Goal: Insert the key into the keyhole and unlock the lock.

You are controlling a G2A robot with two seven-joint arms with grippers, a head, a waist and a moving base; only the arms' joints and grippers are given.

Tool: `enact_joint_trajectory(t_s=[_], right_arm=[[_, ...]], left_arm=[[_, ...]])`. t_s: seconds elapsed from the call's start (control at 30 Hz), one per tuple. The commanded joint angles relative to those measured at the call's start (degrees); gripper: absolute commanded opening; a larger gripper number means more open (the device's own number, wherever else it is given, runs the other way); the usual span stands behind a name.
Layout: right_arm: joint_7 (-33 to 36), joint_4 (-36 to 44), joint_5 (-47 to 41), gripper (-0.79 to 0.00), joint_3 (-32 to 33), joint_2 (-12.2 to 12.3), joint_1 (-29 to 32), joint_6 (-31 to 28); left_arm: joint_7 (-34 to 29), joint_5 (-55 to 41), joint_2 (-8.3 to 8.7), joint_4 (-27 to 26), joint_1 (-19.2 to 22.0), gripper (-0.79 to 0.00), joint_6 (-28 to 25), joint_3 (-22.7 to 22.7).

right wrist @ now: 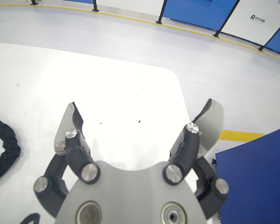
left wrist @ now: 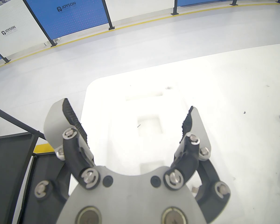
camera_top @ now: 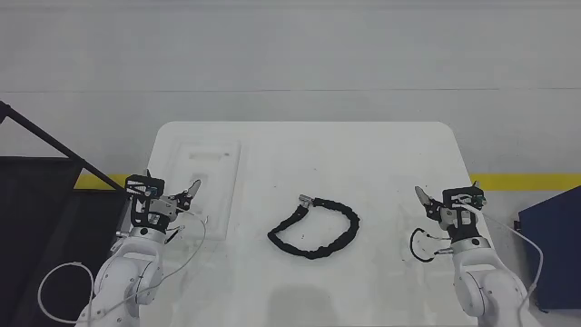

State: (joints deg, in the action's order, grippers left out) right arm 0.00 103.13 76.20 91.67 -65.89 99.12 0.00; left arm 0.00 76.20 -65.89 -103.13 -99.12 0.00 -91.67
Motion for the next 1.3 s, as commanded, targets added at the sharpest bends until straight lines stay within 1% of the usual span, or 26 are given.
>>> enact_joint_trajectory(t_s=[0.0,0.83,0.9,0.93,0.97,1.0,1.03,1.1,1.13,1.17,1.23,1.27], right_arm=[[0.0,0.0,0.0,-0.001,0.0,0.0,0.0,0.0],[0.0,0.0,0.0,-0.001,0.0,0.0,0.0,0.0],[0.0,0.0,0.0,0.000,0.0,0.0,0.0,0.0],[0.0,0.0,0.0,0.000,0.0,0.0,0.0,0.0],[0.0,0.0,0.0,0.000,0.0,0.0,0.0,0.0],[0.0,0.0,0.0,0.000,0.0,0.0,0.0,0.0],[0.0,0.0,0.0,0.000,0.0,0.0,0.0,0.0],[0.0,0.0,0.0,0.000,0.0,0.0,0.0,0.0],[0.0,0.0,0.0,0.000,0.0,0.0,0.0,0.0],[0.0,0.0,0.0,0.000,0.0,0.0,0.0,0.0],[0.0,0.0,0.0,0.000,0.0,0.0,0.0,0.0],[0.0,0.0,0.0,0.000,0.0,0.0,0.0,0.0]], left_arm=[[0.0,0.0,0.00,0.0,0.0,0.000,0.0,0.0],[0.0,0.0,0.00,0.0,0.0,0.000,0.0,0.0],[-0.4,1.4,0.08,-0.8,0.6,0.000,-1.3,0.3],[-2.2,1.0,0.13,-1.7,1.1,0.000,-3.4,0.8],[-5.8,-3.1,0.11,-3.0,1.5,0.000,-6.8,1.3],[-9.5,-5.2,0.28,-4.7,2.2,0.000,-9.6,0.7],[-12.5,-4.6,0.53,-6.2,3.0,0.000,-11.4,-0.1],[-15.3,-1.0,0.80,-8.2,4.2,0.000,-12.1,-0.6],[-17.1,-1.9,0.78,-8.9,4.5,0.000,-12.7,-0.2],[-19.5,-2.3,0.82,-9.7,5.1,0.000,-12.9,-0.2],[-23.8,0.4,1.01,-11.5,6.3,0.000,-13.2,-0.2],[-27.7,1.7,1.08,-12.0,6.6,0.000,-13.0,-0.1]])
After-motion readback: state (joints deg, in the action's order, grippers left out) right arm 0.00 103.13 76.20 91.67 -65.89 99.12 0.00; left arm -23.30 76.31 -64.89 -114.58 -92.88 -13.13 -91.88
